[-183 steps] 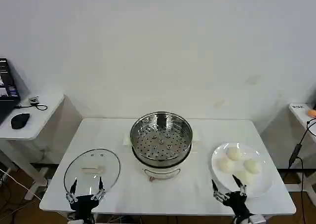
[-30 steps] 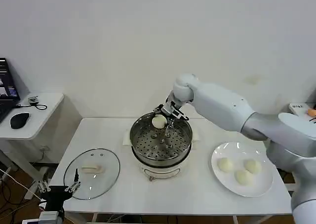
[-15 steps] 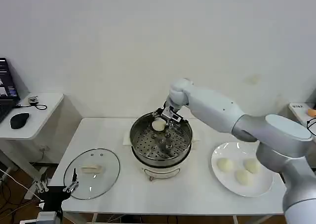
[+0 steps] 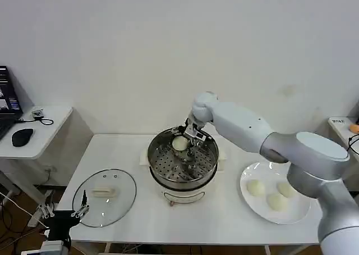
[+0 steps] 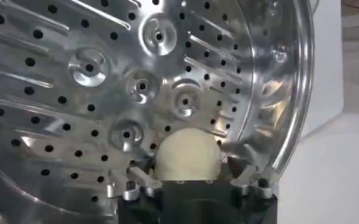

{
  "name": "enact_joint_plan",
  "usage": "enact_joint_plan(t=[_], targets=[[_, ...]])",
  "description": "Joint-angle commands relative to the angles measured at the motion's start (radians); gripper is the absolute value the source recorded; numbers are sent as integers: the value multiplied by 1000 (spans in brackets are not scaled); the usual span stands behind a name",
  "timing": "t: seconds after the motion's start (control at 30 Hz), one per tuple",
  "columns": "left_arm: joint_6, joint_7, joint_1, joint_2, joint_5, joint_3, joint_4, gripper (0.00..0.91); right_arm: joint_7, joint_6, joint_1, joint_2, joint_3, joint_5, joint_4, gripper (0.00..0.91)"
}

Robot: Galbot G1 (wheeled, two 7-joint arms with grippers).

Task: Take steamed baozi put them in steamer then cover it.

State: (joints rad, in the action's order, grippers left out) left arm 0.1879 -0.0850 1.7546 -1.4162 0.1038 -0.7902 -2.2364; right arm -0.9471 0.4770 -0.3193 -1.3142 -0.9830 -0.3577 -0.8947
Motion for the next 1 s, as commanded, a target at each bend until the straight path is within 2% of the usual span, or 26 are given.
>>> enact_joint_plan(t=[0.03,0.17,0.23,0.3,0.37,0.5,0.6,0.73,0.83,1.0], targets=[[1,0,-5,2,0,3,9,907,-56,-126,-71,111,0,167,-170,907],[3,1,-12,11,-1,19,13,907,-83,-262,-134,233,-1,287,-306,907],[6,2,-16,17,-6,22,13,907,-89,-307,-161,293,-6,312,-353,907],[12,2,-22,24,-12,24,14,907,-102,-371,-205,393,-15,355,-415,907],[18,4,-29,34,-17,29,15,907,-107,-424,-221,443,-20,369,-458,907],[25,6,-35,52,-24,36,10,907,-124,-520,-225,622,-39,363,-535,907],[27,9,-42,69,-36,28,7,907,-129,-558,-198,737,-53,362,-589,907],[29,10,-45,88,-54,15,8,907,-103,-608,-121,877,-86,340,-678,907],[30,12,-49,102,-60,8,9,907,-84,-633,-24,930,-64,318,-714,907],[33,13,-58,114,-65,3,11,907,-39,-680,135,965,15,307,-744,907]])
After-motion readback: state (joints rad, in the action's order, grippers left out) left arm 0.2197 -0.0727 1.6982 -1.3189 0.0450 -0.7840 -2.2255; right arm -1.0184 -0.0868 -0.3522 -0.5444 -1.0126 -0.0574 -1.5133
